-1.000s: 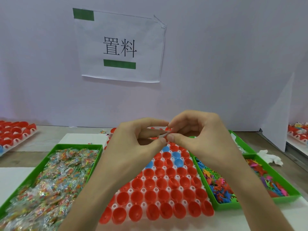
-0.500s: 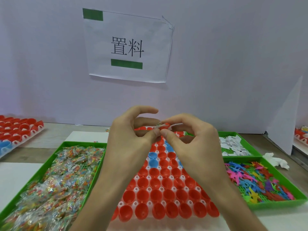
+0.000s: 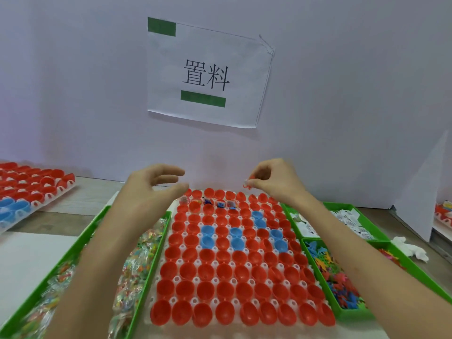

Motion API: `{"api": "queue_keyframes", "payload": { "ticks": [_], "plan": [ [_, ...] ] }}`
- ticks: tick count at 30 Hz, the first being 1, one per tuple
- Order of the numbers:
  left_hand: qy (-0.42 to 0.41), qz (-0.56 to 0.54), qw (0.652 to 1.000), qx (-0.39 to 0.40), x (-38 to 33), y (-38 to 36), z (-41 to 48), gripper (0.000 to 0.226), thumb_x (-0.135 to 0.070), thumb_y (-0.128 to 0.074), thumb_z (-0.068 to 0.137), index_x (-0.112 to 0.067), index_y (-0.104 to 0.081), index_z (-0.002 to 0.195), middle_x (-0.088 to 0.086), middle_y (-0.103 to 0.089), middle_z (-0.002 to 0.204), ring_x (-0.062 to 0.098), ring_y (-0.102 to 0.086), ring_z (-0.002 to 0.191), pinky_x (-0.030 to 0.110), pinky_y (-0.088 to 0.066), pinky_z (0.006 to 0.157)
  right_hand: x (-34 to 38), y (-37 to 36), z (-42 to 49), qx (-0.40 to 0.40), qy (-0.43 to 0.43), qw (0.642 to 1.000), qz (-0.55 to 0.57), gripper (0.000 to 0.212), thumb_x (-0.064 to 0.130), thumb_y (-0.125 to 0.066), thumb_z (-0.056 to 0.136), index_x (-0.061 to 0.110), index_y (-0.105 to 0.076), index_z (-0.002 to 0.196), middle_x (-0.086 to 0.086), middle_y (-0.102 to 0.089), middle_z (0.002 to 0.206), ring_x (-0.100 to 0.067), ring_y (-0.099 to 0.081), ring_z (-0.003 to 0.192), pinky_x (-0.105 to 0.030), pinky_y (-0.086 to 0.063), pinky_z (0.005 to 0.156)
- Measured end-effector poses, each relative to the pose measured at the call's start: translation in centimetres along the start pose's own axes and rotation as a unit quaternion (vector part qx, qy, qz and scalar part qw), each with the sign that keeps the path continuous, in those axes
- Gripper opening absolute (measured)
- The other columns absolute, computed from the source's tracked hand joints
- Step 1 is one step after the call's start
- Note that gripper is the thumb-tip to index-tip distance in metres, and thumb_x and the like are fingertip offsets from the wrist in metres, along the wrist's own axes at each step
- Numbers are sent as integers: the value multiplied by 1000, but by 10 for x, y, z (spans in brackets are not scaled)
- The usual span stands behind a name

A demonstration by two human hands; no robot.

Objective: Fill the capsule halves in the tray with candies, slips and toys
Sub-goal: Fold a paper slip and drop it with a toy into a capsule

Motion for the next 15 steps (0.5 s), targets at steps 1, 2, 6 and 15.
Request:
{"api": "queue_keyframes", "payload": {
  "ticks": [1,2,6,15],
  "plan": [
    [7,2,1000,-7,3,9,1,15,-26,-70,92,-36,-68,104,-7,-70,114,15,-69,98,46,-53,96,-11,-7,8,16,-9,999,-31,11,21,-83,81,19,-74,75,7,-70,72,-5,-64,67,-19,-47,65],
    [12,-1,1000,-16,6,18,1,13,-26,-69,93,-35,-68,103,-8,-70,112,14,-70,96,45,-53,95,-20,-15,15,33,-13,997,-65,13,20,-82,81,22,-72,73,9,-68,70,-3,-62,66,-20,-46,66],
    [14,-30,998,-51,12,39,2,13,-24,-66,95,-31,-69,105,-9,-71,107,13,-72,92,37,-54,85,-37,-40,29,88,-24,988,-126,25,19,-82,81,31,-66,65,15,-65,68,-1,-62,66,-20,-46,64],
    [18,-46,998,-40,7,37,2,13,-26,-66,95,-30,-70,106,-10,-71,105,8,-74,84,42,-53,95,-55,-68,34,110,-67,980,-153,25,10,-79,81,27,-67,66,9,-66,72,-4,-63,71,-17,-47,63]
  ]
}}
Point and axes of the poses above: each hand's wrist, its own z-axis towards the middle knuckle, its own y-axis out of the back of the hand, x = y × z, the point moved 3 cm from there along z, towards the middle knuckle
